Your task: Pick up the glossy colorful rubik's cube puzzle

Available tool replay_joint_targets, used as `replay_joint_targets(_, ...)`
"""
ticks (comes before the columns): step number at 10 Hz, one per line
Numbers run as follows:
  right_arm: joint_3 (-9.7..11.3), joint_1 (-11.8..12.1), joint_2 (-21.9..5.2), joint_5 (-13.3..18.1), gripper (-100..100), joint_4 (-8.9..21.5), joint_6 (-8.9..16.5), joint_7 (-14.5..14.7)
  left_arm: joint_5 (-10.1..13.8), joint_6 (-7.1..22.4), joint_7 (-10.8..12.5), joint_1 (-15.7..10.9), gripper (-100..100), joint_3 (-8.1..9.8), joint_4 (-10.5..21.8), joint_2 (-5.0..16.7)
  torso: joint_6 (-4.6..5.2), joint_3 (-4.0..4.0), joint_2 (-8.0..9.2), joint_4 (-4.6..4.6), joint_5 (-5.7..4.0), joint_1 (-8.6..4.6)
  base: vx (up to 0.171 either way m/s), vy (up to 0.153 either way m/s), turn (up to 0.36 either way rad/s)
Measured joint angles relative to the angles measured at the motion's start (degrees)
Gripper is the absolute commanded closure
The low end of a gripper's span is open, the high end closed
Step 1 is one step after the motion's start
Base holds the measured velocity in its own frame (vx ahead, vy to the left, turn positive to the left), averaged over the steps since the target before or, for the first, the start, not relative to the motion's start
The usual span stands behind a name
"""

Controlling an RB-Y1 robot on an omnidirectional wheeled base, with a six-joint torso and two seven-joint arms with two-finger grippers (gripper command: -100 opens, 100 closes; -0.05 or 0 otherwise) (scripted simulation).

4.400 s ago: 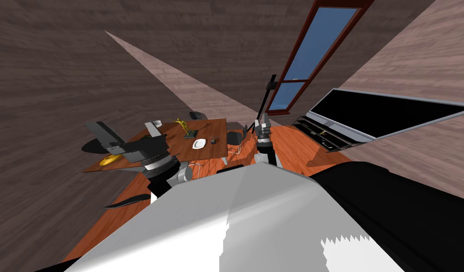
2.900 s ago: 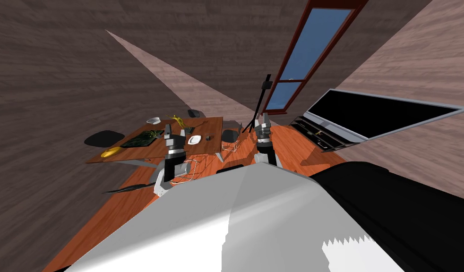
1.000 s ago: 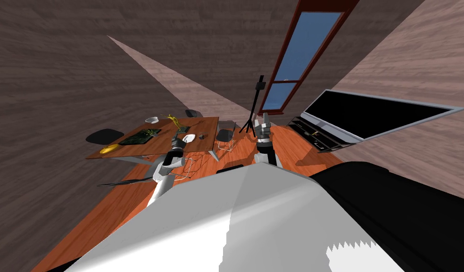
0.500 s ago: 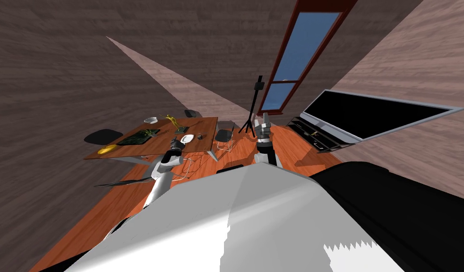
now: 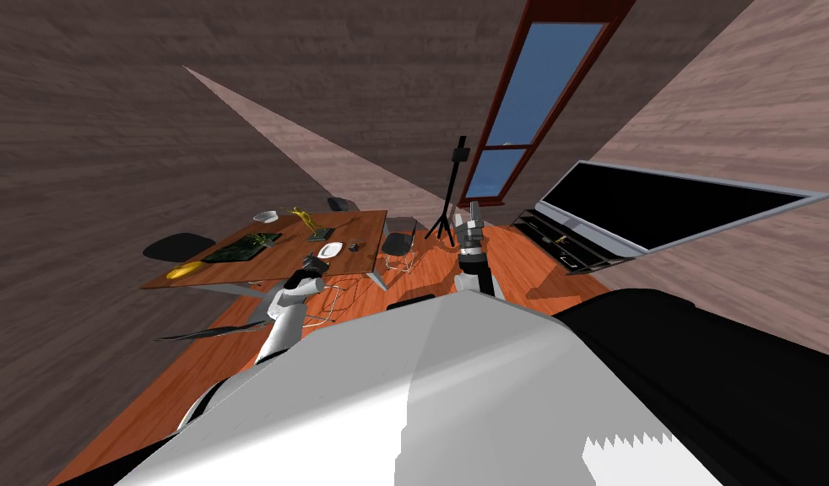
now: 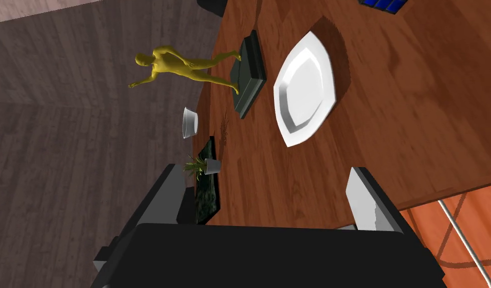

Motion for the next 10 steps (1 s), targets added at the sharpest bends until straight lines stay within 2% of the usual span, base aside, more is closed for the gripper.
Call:
replay_joint_targets(1, 0.0, 0.0, 0.0, 0.0, 0, 0.0, 0.0, 0.0, 0.09, 2.36, 0.22, -0.17, -100, 0.82, 0.55, -0.15, -0.01, 0.01, 0.02, 0.0, 0.0, 0.03, 0.017, -0.018, 0.003)
replay_joint_targets(2, 0.0, 0.0, 0.0, 0.0, 0, 0.0, 0.0, 0.0, 0.79, 2.8, 0.36, -0.62, -100, 0.45, 2.41, 0.47, -0.01, 0.04, 0.09, 0.01, 0.02, 0.15, 0.043, -0.029, -0.013)
replay_joint_targets(3, 0.0, 0.0, 0.0, 0.0, 0, 0.0, 0.0, 0.0, 1.67, 3.9, 0.7, -1.78, -100, 0.95, 4.54, 0.93, 0.0, 0.02, 0.02, 0.01, 0.02, 0.13, 0.05, -0.037, -0.007)
replay_joint_targets(5, 0.0, 0.0, 0.0, 0.0, 0, 0.0, 0.0, 0.0, 2.7, 7.24, 1.41, -2.83, -100, 2.31, 6.54, 1.26, 0.01, -0.03, -0.06, -0.01, 0.0, 0.03, 0.064, -0.048, -0.006)
replay_joint_targets(7, 0.0, 0.0, 0.0, 0.0, 0, 0.0, 0.0, 0.0, 4.72, 9.09, 1.83, -4.89, -100, 2.99, 11.37, 2.33, 0.0, -0.08, -0.14, -0.03, 0.01, 0.07, 0.082, -0.038, -0.01)
replay_joint_targets(8, 0.0, 0.0, 0.0, 0.0, 0, 0.0, 0.0, 0.0, 7.06, 9.81, 1.57, -5.96, -100, 2.57, 14.84, 3.8, -0.02, -0.08, -0.12, -0.03, 0.02, 0.13, 0.03, 0.004, 0.005)
replay_joint_targets(9, -0.01, 0.0, -0.01, 0.0, 0, 0.0, 0.0, 0.0, 6.34, 10.75, 1.82, -5.4, -100, 3.19, 14.36, 3.23, -0.02, 0.0, 0.03, -0.01, 0.05, 0.22, 0.055, -0.002, -0.016)
replay_joint_targets(10, -0.01, 0.0, -0.01, 0.0, 0, 0.0, 0.0, 0.0, 6.29, 12.16, 2.36, -6.02, -100, 4.2, 15.95, 2.99, -0.01, -0.01, -0.02, -0.01, 0.05, 0.22, 0.061, -0.011, -0.009)
